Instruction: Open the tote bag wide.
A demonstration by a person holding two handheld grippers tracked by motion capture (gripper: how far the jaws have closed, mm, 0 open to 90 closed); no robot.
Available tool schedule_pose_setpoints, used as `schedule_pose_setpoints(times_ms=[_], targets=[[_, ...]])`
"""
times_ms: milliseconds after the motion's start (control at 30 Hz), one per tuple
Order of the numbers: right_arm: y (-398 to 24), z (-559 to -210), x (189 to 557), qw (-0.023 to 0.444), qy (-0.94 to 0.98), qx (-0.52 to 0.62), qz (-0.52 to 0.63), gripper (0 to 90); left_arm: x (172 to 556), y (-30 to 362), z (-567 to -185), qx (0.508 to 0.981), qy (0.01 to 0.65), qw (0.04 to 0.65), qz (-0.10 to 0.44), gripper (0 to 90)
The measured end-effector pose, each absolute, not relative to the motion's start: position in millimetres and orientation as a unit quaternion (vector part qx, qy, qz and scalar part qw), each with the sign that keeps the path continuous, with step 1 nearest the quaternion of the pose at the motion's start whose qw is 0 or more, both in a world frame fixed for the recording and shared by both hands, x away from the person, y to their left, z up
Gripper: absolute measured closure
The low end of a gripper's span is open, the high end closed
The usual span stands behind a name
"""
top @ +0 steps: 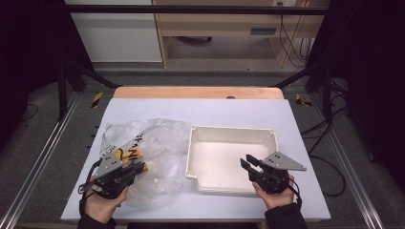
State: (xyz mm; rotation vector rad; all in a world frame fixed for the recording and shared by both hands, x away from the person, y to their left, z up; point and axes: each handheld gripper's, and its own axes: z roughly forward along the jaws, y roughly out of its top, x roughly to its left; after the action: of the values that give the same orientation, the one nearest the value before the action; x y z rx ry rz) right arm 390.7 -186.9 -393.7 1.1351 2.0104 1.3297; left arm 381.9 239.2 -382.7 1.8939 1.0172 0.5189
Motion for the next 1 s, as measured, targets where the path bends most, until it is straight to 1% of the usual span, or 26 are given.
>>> schedule_pose_setpoints(times_ms=[33, 100, 133, 167, 233, 267, 300, 467, 500, 800, 1000], targets=[[-181.8, -393.2, 391.4, 0.236, 0.736, 0.409, 0.486, 77.4, 382.0, 240.1, -383.0, 0.765, 0.411, 0.45, 0.209, 89.4], [-174.9, -392.8, 392.2, 0.233, 0.738, 0.406, 0.486, 81.0, 382.2, 240.5, -383.2, 0.765, 0.412, 0.451, 0.205, 89.5], [-174.9, -392.8, 392.2, 0.233, 0.738, 0.406, 0.486, 81.0, 382.2, 240.5, -383.2, 0.765, 0.412, 0.451, 0.205, 89.5], [-167.5, -392.1, 393.1, 0.229, 0.741, 0.4, 0.488, 84.5, 382.1, 240.6, -383.3, 0.764, 0.412, 0.452, 0.207, 89.6], [-163.7, -391.7, 393.6, 0.227, 0.744, 0.397, 0.487, 85.8, 382.4, 240.9, -383.8, 0.764, 0.411, 0.452, 0.205, 89.6], [-154.7, -390.5, 394.4, 0.223, 0.747, 0.391, 0.49, 89.3, 382.4, 241.2, -384.1, 0.764, 0.411, 0.452, 0.207, 89.6], [-151.7, -390.1, 394.7, 0.22, 0.748, 0.389, 0.49, 90.0, 382.7, 241.5, -384.4, 0.765, 0.411, 0.451, 0.205, 89.6], [-135.2, -390.1, 396.1, 0.212, 0.756, 0.377, 0.491, 90.0, 382.8, 242.0, -384.9, 0.764, 0.411, 0.453, 0.206, 89.6], [-126.1, -390.6, 397.4, 0.204, 0.759, 0.373, 0.494, 90.0, 382.8, 241.7, -385.0, 0.765, 0.409, 0.453, 0.207, 89.6], [-91.2, -393.1, 401.0, 0.177, 0.772, 0.356, 0.496, 90.0, 382.6, 242.4, -385.7, 0.762, 0.408, 0.457, 0.21, 89.6], [-52.0, -398.2, 401.6, 0.164, 0.786, 0.333, 0.494, 90.0, 382.5, 242.7, -386.2, 0.76, 0.408, 0.459, 0.212, 89.6]])
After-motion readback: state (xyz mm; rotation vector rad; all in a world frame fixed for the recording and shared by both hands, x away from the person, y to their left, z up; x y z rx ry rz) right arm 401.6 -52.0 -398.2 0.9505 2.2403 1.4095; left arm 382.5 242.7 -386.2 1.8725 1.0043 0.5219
